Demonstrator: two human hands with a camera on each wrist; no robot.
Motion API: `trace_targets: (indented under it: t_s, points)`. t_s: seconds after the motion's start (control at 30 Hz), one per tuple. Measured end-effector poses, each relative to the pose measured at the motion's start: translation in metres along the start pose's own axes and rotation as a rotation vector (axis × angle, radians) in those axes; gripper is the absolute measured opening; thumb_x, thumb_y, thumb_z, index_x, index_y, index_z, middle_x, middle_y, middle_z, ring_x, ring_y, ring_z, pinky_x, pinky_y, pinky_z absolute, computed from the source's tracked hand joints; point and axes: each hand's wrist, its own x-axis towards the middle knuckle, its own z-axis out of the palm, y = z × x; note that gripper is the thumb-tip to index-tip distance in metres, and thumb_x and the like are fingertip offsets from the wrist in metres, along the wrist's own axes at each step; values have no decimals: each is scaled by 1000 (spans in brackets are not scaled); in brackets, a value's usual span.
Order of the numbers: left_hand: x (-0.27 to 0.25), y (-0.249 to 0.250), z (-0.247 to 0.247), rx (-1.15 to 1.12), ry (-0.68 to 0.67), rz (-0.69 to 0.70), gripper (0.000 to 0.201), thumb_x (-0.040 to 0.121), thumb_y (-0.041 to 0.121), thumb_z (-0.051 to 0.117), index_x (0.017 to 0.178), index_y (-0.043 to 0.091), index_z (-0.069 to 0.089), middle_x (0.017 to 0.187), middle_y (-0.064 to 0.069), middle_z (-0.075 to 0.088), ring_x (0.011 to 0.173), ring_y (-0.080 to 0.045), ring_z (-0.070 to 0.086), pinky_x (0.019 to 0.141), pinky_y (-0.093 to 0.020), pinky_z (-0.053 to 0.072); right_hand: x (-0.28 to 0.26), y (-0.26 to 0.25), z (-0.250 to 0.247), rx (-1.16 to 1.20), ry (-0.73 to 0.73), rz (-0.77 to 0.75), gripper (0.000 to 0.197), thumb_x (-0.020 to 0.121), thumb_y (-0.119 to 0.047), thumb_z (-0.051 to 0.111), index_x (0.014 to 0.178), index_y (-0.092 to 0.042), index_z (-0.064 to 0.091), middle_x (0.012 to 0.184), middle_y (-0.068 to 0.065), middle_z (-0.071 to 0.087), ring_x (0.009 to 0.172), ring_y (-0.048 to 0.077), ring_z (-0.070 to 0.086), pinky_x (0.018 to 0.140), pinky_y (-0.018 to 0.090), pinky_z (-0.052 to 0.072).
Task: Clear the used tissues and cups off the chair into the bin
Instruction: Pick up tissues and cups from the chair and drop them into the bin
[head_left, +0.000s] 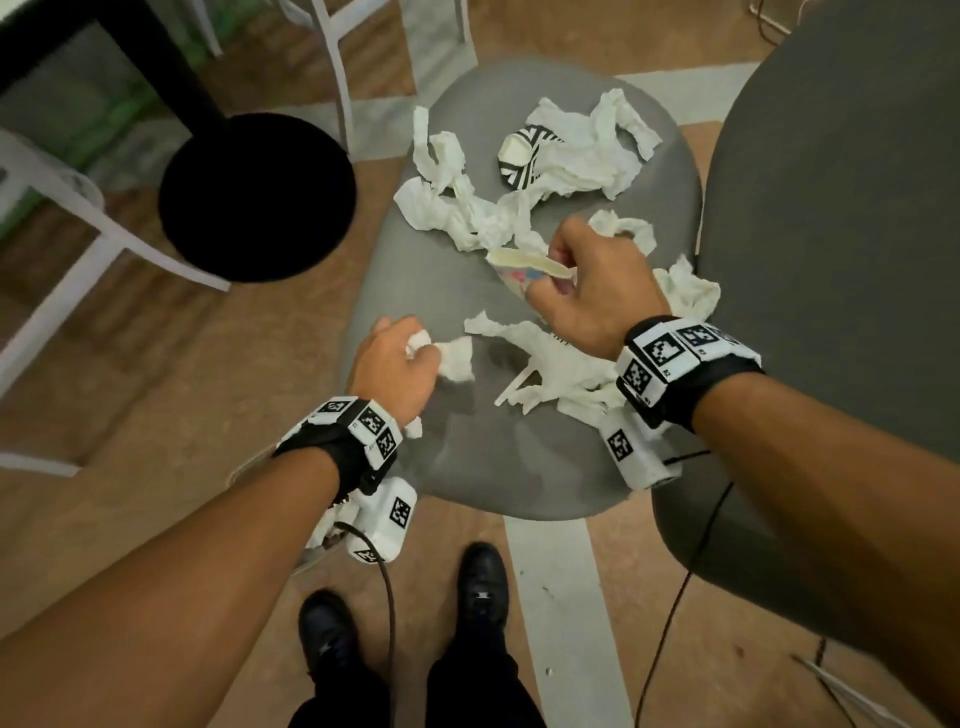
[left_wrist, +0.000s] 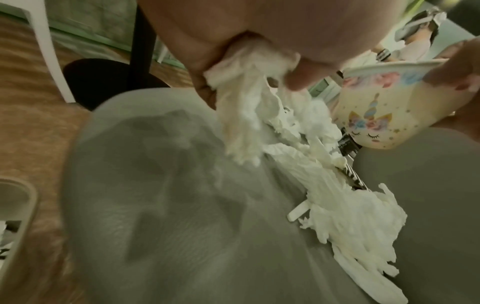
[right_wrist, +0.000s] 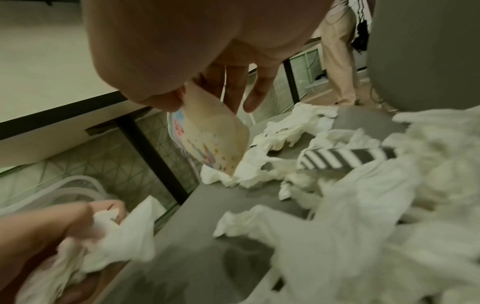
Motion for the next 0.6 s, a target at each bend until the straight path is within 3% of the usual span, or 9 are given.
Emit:
trace_targets:
  t_s: [0.1,0.2,0.27,0.3,0.37,0.43,0.47,0.53,0.6]
  points:
    - [-7,-16,-15,-50,94,-80,35,88,33,60,66,10,46,73,-6,51,67,-28,49,61,-31,28,-10,-35,19,66,-9,-36,35,84,-50,57,91,-18,47,66,-4,57,63,25,53,56,33,37]
    - [-16,-50,-33,-246,77,-214,6,97,21,52,103,22,51,92,-10,66,68,-32,68,53,-35,52,-18,-73,47,150,-25,-65,32,82,-47,51,96,-20,45,72,-3,57,70,27,54,62,36,44]
    - [-23,-74,-43,-308,60,-266,25,99,17,46,121,28,47,96,-10,68,69,-39,71,50,-36,53,-22,-94,67,204,-30,-67,27,87,-39,53,102,-18,46,79,2,62,72,28,57,66,40,49]
    - [-27,-86,-51,-250,83,-256,23,99,19,46,121,22,53,93,-13,69,73,-41,70,54,-35,51,-24,-106,81,230,-42,-70,25,90,-36,53,104,-17,46,80,4,64,72,28,59,66,41,50]
    - [-38,-112,-66,-116,153,-248,31,101,29,48,102,5,67,86,-21,69,79,-40,67,62,-32,44,-31,-129,111,271,-73,-73,25,94,-37,50,104,-15,45,80,6,67,70,29,61,63,44,51]
    - [-49,-136,-74,-140,149,-331,51,96,48,50,76,5,69,73,-19,68,74,-37,65,62,-36,43,-38,-146,140,291,-102,-75,28,96,-41,47,102,-14,42,80,7,68,69,30,63,61,46,52]
    - [-55,-155,-77,-139,123,-395,57,90,58,51,70,8,69,69,-14,68,72,-35,65,65,-37,47,-43,-156,158,295,-135,-77,28,96,-43,47,100,-15,41,80,7,68,69,30,64,61,46,52]
    - [-63,-189,-81,-122,47,-505,55,81,68,48,74,19,73,73,-5,71,75,-29,66,73,-36,53,-52,-170,192,288,-215,-68,28,97,-46,45,97,-19,38,82,6,68,71,29,65,61,45,53]
    - [-68,-216,-80,-111,-1,-512,58,90,59,43,80,11,72,79,-12,71,78,-32,65,71,-36,50,-60,-175,220,271,-280,-54,28,98,-47,46,96,-20,37,84,6,68,72,29,65,59,42,51]
